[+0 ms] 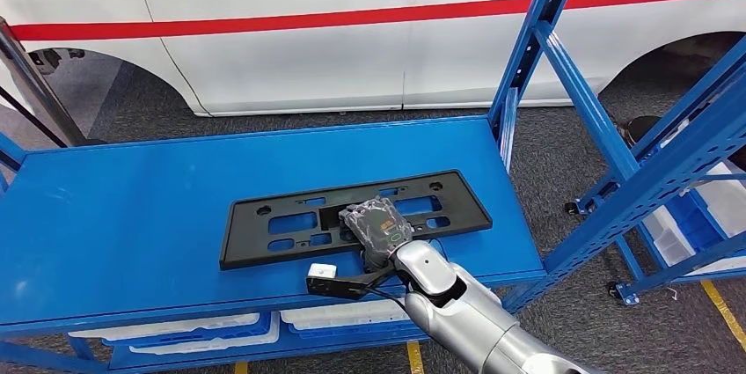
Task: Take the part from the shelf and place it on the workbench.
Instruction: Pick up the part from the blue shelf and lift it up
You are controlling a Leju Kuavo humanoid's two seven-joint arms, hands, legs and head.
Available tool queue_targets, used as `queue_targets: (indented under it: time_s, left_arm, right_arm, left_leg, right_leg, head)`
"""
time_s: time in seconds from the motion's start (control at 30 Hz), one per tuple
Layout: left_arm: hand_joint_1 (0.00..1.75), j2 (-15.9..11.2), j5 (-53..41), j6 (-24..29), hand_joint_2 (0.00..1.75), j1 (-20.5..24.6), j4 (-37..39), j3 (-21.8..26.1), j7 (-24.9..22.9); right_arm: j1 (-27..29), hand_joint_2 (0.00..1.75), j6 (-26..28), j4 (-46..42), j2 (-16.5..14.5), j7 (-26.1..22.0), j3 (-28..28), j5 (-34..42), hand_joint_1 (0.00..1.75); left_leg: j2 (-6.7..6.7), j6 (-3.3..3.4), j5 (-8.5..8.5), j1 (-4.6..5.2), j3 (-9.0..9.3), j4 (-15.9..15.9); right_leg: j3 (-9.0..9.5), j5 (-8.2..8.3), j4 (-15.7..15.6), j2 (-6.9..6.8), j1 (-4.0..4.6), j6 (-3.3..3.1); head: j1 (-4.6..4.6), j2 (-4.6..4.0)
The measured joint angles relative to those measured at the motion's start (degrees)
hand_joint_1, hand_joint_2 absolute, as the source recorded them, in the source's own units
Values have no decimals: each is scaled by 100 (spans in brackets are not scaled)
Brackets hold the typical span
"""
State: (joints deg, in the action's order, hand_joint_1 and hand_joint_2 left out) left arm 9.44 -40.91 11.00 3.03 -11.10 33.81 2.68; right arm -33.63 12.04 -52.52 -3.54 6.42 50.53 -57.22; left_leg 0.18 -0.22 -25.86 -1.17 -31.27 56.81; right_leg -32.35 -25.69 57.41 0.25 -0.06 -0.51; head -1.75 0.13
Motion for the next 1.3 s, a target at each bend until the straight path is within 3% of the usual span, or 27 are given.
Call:
queue_targets:
  time_s: [0.17, 0.33, 0.53, 0.73, 0.87, 0.93, 1.0, 1.07, 1.1, 1.2, 1.23, 1.3]
  left_arm:
    - [0, 0, -18, 65, 175, 0, 0, 0, -21]
    - [0, 0, -37, 27, 175, 1, 0, 1, -17]
    - [0, 0, -131, -124, 175, 1, 0, 2, 20]
    - [0, 0, -194, -253, 175, 2, 0, 1, 113]
    - [0, 6, -243, -321, 175, 9, 0, 0, 95]
    - [0, 21, -266, -348, 175, 20, 0, 0, 99]
    - [0, 28, -279, -363, 175, 25, 0, 0, 107]
    - [0, 29, -280, -366, 175, 24, 0, 0, 109]
    - [0, 30, -281, -366, 175, 24, 0, 0, 108]
    - [0, 38, -292, -361, 175, 26, 0, 0, 96]
    - [0, 39, -297, -356, 175, 29, 0, 0, 92]
    - [0, 41, -309, -345, 175, 36, 0, 0, 89]
  right_arm:
    - [41, 175, 138, -47, 15, -85, -7, -37, 175]
    - [231, 175, 627, -283, 78, -272, -26, -244, 175]
    - [567, 175, 1771, -734, 171, -148, -29, -1584, 175]
    - [721, 175, 1941, -950, 260, -37, -28, -2163, 175]
    - [744, 175, 1900, -961, 283, -32, -33, -2269, 175]
    - [746, 175, 1882, -958, 294, -33, -44, -2281, 175]
    - [756, 175, 1870, -946, 315, -36, -50, -2284, 175]
    - [786, 175, 1855, -918, 345, -42, -50, -2289, 175]
    - [799, 175, 1844, -903, 357, -45, -50, -2294, 175]
    - [806, 175, 1815, -868, 371, -49, -51, -2329, 175]
    - [807, 175, 1815, -856, 373, -48, -51, -2350, 175]
    - [808, 175, 1826, -819, 380, -44, -50, -2396, 175]
  left_leg:
    - [0, 0, 0, 0, 0, 0]
    - [-1, 0, -1, 0, -1, 0]
    - [-1, 0, -4, 0, -8, 0]
    - [-1, 0, -6, 0, -9, 0]
    - [3, 144, 77, 9, 30, -104]
    - [22, 209, 199, -29, 95, -291]
    - [31, 234, 244, -52, 85, -342]
    - [30, 217, 241, -65, 34, -297]
    - [29, 193, 231, -81, 5, -257]
    - [18, 43, 153, -151, -112, -54]
    - [12, -14, 129, -154, -152, 18]
    - [-8, -112, 121, -137, -220, 112]
  right_leg:
    - [0, 0, 0, 0, 0, 0]
    - [-3, 0, 0, 1, 0, 0]
    - [-11, -3, 0, 0, 0, -1]
    - [-12, -4, 0, 0, 0, 0]
    - [29, 48, -87, -8, -32, 106]
    - [-65, -153, 138, -6, -26, 137]
    - [-369, -553, 818, -6, -60, 174]
    - [-619, -742, 1389, -7, -122, 239]
    - [-612, -673, 1399, -10, -159, 276]
    - [-143, -230, 535, -10, -255, 402]
    - [-46, -156, 341, 9, -257, 395]
    - [-54, -179, 307, 55, -230, 284]
  head:
    - [0, 0]
    - [0, 0]
    - [0, 0]
    - [0, 0]
    - [1, 0]
    - [-4, 0]
    - [-7, 0]
    - [-7, 0]
    - [-6, 0]
    - [-10, 0]
    - [-10, 0]
    - [-8, 0]
